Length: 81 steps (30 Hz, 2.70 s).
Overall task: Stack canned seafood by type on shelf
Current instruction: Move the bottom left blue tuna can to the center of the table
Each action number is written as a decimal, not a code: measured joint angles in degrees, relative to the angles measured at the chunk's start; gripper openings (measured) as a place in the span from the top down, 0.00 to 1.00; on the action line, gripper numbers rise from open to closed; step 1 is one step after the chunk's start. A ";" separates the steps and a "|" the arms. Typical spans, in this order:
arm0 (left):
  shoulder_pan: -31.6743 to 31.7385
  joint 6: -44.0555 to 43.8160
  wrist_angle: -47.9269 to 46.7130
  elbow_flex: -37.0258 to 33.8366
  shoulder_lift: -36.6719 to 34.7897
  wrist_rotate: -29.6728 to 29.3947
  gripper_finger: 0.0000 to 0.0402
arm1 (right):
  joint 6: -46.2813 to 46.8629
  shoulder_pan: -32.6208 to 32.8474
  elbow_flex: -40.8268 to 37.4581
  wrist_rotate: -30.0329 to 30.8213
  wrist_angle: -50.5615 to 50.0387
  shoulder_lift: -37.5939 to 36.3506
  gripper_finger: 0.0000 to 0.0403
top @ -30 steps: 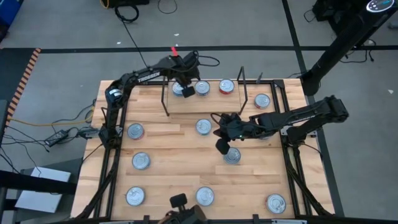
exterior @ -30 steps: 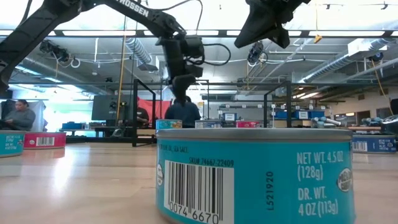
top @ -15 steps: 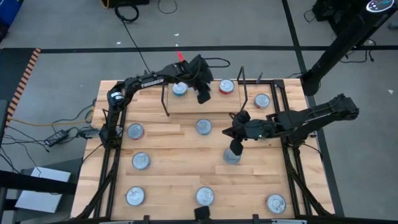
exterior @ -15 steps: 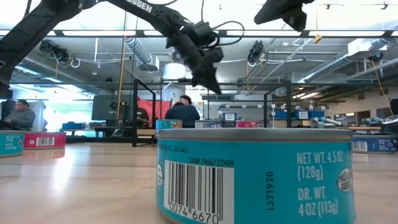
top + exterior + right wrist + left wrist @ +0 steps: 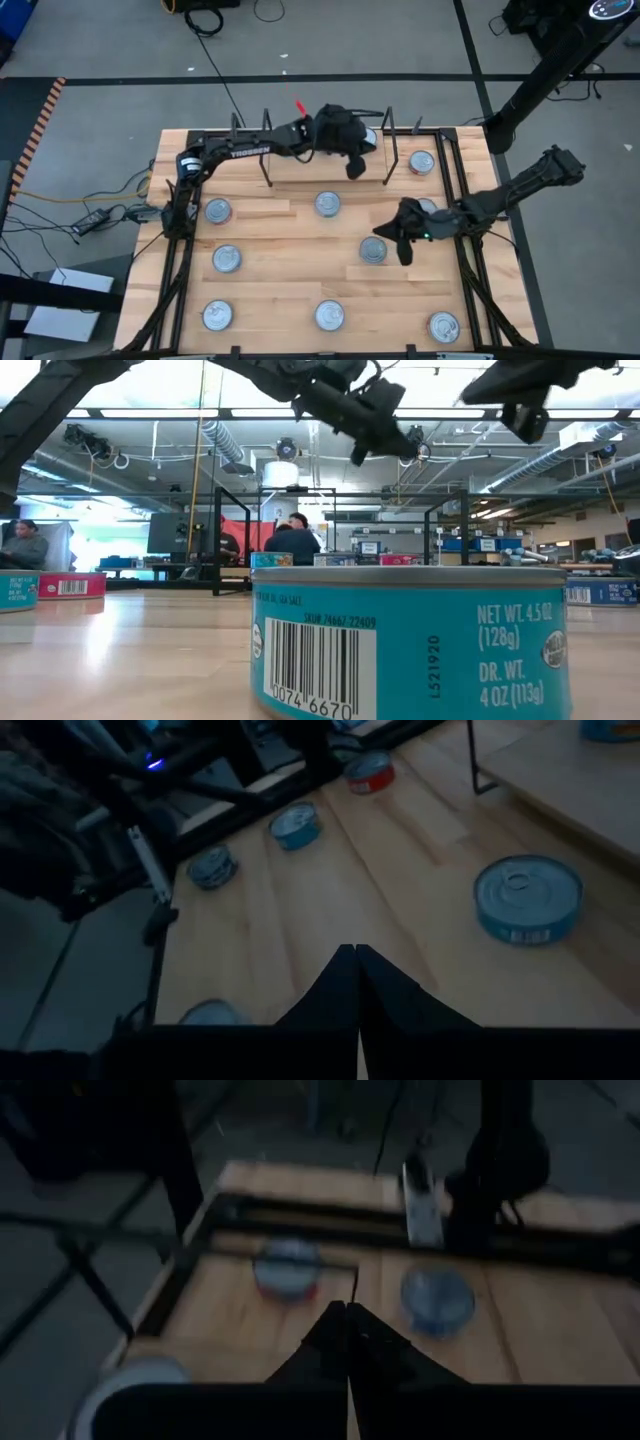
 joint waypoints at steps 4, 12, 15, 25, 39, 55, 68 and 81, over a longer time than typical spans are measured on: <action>-2.41 -1.42 6.25 0.00 0.00 -2.59 1.00 | -0.46 2.73 -1.06 0.03 -2.05 -4.44 0.99; -6.86 -5.22 12.15 -0.17 0.10 -7.75 1.00 | -2.06 5.76 -1.12 0.04 -10.94 -13.90 0.99; -8.36 -6.68 18.81 -3.49 0.25 -8.57 1.00 | -3.34 6.28 -1.12 0.02 -14.42 -16.67 0.99; -13.52 -14.21 28.60 -14.23 0.07 -9.86 1.00 | -3.15 6.83 -1.12 -2.63 -18.00 -19.74 0.99; -17.25 -7.88 10.49 -19.72 -9.98 -1.76 1.00 | -1.78 4.32 -1.12 -0.88 -16.09 -14.03 0.99; -15.65 -3.93 9.63 -47.32 -35.59 10.37 1.00 | -0.12 -1.01 -1.12 4.56 2.72 1.46 0.99; -25.07 -9.16 -9.20 -50.21 -47.25 11.64 1.00 | -5.18 -6.81 -1.12 -6.62 9.67 6.53 0.99; -49.06 -30.82 -25.68 -50.25 -47.67 10.70 1.00 | -10.47 -9.58 -1.12 -16.35 10.50 5.64 0.99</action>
